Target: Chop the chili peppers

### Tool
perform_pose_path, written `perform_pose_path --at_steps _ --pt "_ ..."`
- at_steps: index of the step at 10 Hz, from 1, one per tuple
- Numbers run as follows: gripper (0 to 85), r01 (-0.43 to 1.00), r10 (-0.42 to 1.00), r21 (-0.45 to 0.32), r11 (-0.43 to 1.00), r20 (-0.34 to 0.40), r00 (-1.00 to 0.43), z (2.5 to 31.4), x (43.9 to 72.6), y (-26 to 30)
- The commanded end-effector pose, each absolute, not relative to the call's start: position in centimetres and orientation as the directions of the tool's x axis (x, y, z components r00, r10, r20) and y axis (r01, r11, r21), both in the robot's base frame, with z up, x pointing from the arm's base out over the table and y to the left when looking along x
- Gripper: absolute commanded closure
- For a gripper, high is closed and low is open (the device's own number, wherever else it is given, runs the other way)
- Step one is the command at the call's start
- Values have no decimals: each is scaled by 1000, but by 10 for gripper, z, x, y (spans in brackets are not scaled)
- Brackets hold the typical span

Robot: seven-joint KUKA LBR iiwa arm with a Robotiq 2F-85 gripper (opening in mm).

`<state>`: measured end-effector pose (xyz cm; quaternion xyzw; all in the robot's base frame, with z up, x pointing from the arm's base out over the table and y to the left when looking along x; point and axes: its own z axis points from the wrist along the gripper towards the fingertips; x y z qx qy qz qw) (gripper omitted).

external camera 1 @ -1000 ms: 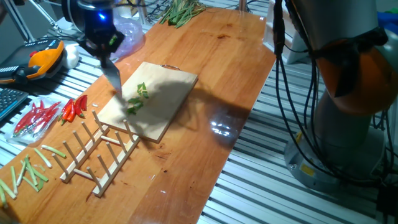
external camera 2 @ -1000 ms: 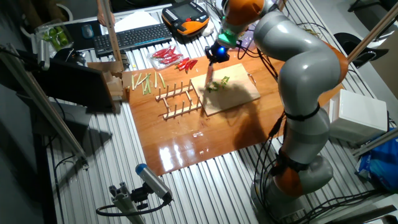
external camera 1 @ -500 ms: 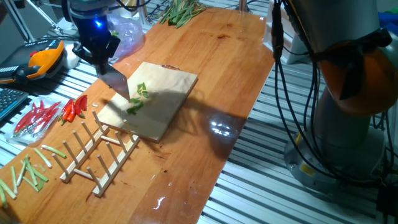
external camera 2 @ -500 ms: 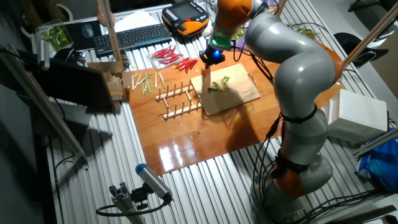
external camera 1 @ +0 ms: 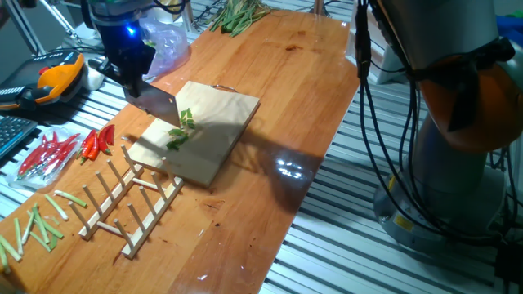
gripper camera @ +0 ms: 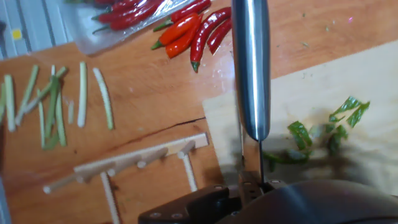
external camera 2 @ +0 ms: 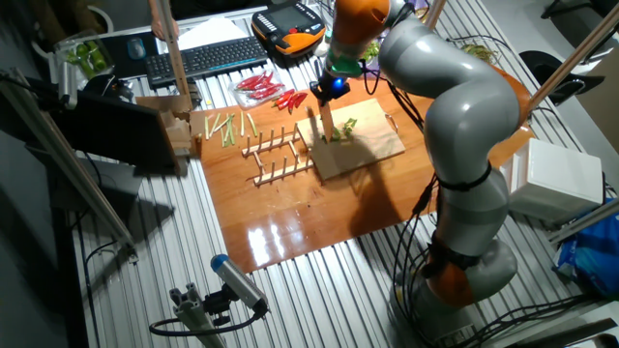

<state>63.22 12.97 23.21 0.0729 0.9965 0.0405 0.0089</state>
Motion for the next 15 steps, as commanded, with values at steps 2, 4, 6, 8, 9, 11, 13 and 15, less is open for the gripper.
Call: perform_pose_path --at_steps 2,4,6,8,9,11,13,15 --pt "850 -44 -42 73 996 -26 -999 233 632 130" --pt "850 -35 -39 137 990 27 -999 233 632 130" --pt "850 19 17 110 994 19 -1000 229 632 166" --pt "850 32 33 53 998 -19 -999 227 628 198" --pt "850 24 25 35 999 -32 -999 227 627 206" --pt "850 7 9 46 999 -32 -999 219 630 222" --pt "850 -21 -20 13 1000 -57 -998 203 629 234" --pt "850 -37 -39 -25 999 -70 -997 193 626 240"
